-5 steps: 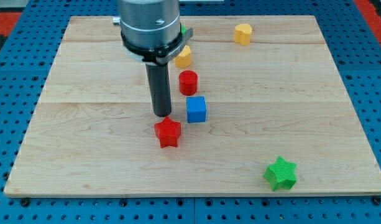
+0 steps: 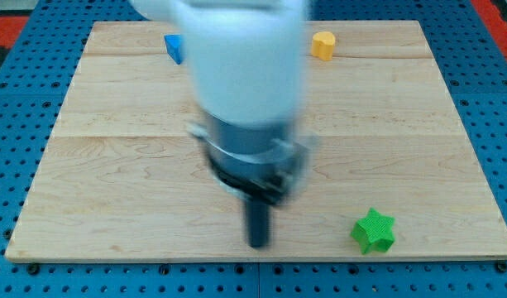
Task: Move the green star closer to the red star
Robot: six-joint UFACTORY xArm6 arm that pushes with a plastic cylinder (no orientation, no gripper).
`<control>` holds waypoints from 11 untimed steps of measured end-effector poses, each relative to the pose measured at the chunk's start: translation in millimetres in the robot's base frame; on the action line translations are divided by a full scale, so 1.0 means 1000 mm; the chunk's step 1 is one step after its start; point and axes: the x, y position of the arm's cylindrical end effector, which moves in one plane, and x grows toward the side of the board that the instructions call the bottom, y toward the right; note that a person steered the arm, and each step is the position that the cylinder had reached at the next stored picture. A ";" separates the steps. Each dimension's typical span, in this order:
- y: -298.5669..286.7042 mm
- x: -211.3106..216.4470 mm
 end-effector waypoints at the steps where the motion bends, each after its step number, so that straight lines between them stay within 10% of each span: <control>1: 0.087 0.000; 3: 0.071 0.001; 5: 0.184 -0.014; 11: 0.019 -0.036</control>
